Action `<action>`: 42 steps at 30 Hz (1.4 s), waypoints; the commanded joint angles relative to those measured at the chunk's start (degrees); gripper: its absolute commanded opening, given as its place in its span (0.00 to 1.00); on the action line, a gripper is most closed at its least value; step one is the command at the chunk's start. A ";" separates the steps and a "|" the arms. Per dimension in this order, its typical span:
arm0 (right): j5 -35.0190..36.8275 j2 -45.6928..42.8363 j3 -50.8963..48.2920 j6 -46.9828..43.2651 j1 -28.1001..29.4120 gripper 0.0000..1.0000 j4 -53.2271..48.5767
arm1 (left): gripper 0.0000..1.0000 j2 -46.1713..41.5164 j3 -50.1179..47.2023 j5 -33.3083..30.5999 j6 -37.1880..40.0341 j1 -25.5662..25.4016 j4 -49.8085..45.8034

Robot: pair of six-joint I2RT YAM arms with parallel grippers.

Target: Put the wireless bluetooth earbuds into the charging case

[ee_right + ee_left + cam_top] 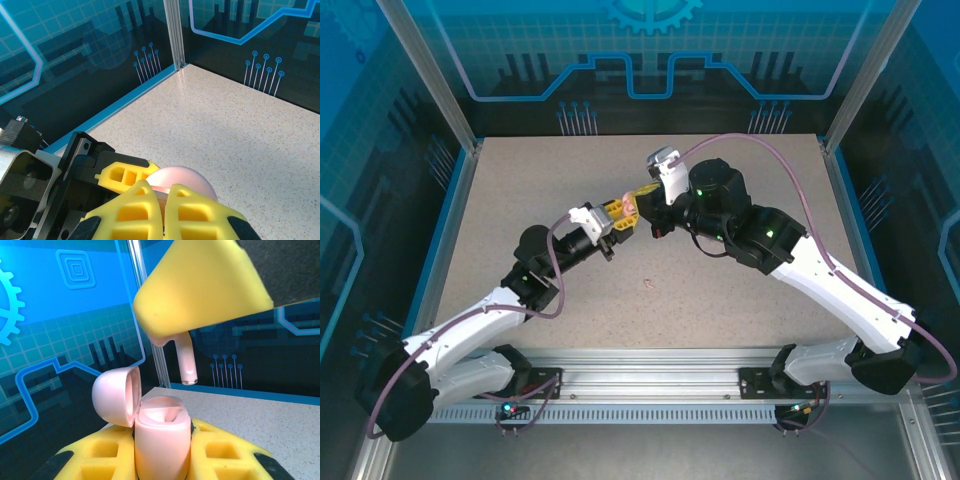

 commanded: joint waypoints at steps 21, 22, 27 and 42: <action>-0.54 1.45 -1.27 0.97 -1.22 0.05 -0.09 | 0.00 -2.20 2.28 2.19 -0.95 -0.64 1.11; -0.68 1.53 -1.21 1.07 -1.15 0.05 0.00 | 0.00 -2.20 2.32 2.32 -0.86 -0.76 1.01; -1.73 2.05 -1.02 1.60 -1.23 0.04 0.27 | 0.00 -1.98 2.45 2.13 -0.73 -1.05 1.00; -0.79 -0.85 -4.75 2.17 -1.33 0.03 -0.53 | 0.00 -1.94 2.81 1.23 0.02 -1.07 1.08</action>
